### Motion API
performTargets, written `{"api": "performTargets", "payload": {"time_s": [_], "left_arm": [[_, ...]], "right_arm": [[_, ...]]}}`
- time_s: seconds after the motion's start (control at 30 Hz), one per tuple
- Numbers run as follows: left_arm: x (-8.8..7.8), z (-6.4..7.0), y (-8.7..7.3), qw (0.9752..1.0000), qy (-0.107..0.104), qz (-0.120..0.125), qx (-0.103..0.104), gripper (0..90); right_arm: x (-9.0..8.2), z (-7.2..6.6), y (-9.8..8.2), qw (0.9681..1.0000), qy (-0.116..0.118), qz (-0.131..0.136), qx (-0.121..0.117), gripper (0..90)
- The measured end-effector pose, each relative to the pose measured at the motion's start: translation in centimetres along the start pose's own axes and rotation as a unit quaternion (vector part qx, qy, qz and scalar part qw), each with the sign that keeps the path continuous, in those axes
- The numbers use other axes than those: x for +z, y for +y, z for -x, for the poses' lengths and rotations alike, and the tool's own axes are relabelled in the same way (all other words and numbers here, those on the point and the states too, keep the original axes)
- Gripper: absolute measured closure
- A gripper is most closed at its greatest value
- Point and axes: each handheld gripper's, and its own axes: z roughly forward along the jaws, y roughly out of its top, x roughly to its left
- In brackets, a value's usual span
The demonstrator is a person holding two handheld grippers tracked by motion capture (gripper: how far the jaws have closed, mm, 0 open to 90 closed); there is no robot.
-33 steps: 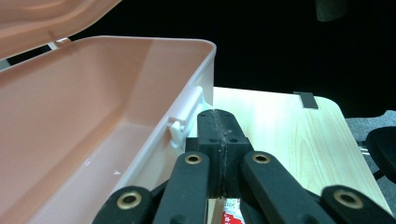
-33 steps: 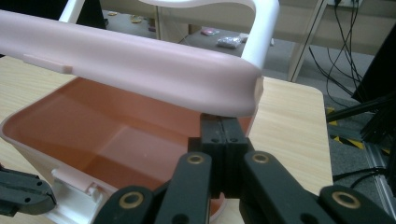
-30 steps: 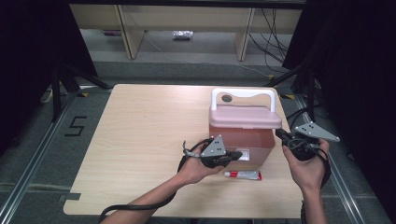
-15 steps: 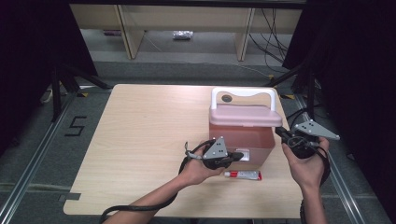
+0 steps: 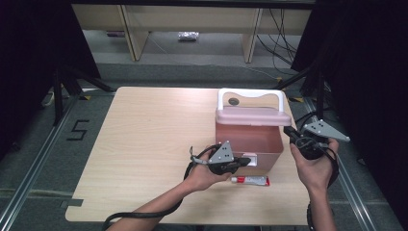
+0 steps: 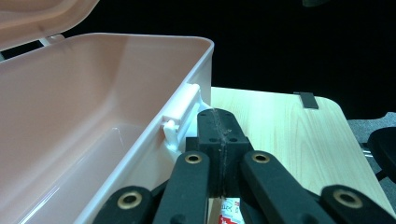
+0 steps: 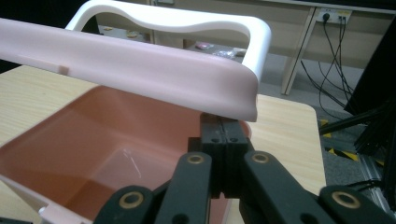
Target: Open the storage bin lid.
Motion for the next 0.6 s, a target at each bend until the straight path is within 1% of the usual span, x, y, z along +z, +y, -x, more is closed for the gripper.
{"api": "performTargets", "payload": {"time_s": [0.03,0.07,0.1,0.13,0.2,0.23,0.3,0.37,0.4,0.43,0.47,0.53,0.57,0.6], "left_arm": [[0.0,0.0,0.0,1.0,0.0,0.0,0.0,89.7],[0.0,0.0,0.0,1.0,0.0,0.0,0.0,89.8],[0.0,0.0,0.0,1.0,0.0,0.0,0.001,89.7],[0.0,0.0,0.0,1.0,0.001,-0.001,0.001,89.8],[0.0,0.0,0.0,1.0,0.001,-0.001,0.001,89.8],[0.0,0.0,0.0,1.0,0.0,0.0,0.0,89.8],[0.0,0.0,0.0,1.0,0.0,0.0,0.0,89.7],[0.0,0.0,0.0,1.0,0.0,0.0,0.0,89.7],[0.0,0.0,0.0,1.0,0.001,0.0,0.0,89.7],[0.0,0.0,0.0,1.0,0.001,0.0,0.0,89.7],[0.0,0.0,0.0,1.0,0.001,0.0,0.001,89.8],[0.0,0.0,-0.1,1.0,0.002,0.0,0.001,89.8],[0.0,0.0,-0.1,1.0,0.002,0.0,0.001,89.8],[0.0,0.1,-0.1,1.0,0.002,0.0,0.001,89.7]], "right_arm": [[0.1,0.0,0.2,1.0,-0.006,0.004,0.002,90.0],[0.0,-0.2,0.2,0.9999,-0.005,0.0,0.015,90.0],[0.1,-0.1,0.3,0.9999,-0.008,0.007,0.007,90.0],[0.0,-0.1,0.4,0.9999,-0.006,-0.001,0.013,90.0],[0.2,0.0,0.5,0.9999,-0.005,0.005,0.007,90.0],[0.3,-0.1,0.5,0.9999,-0.006,0.007,0.011,90.0],[0.3,0.0,0.7,0.9999,-0.002,0.007,0.01,90.0],[0.4,-0.1,0.8,0.9999,-0.006,0.009,0.008,90.0],[0.3,-0.2,0.9,0.9999,-0.009,0.008,0.012,90.0],[0.3,-0.2,0.9,0.9999,-0.009,0.008,0.012,90.0],[0.5,-0.1,1.0,0.9998,-0.01,0.016,0.006,90.0],[0.5,-0.2,1.2,0.9998,-0.011,0.014,0.011,90.0],[0.6,-0.2,1.3,0.9997,-0.008,0.019,0.011,90.0],[0.6,-0.2,1.3,0.9996,-0.016,0.023,0.005,90.0]]}}
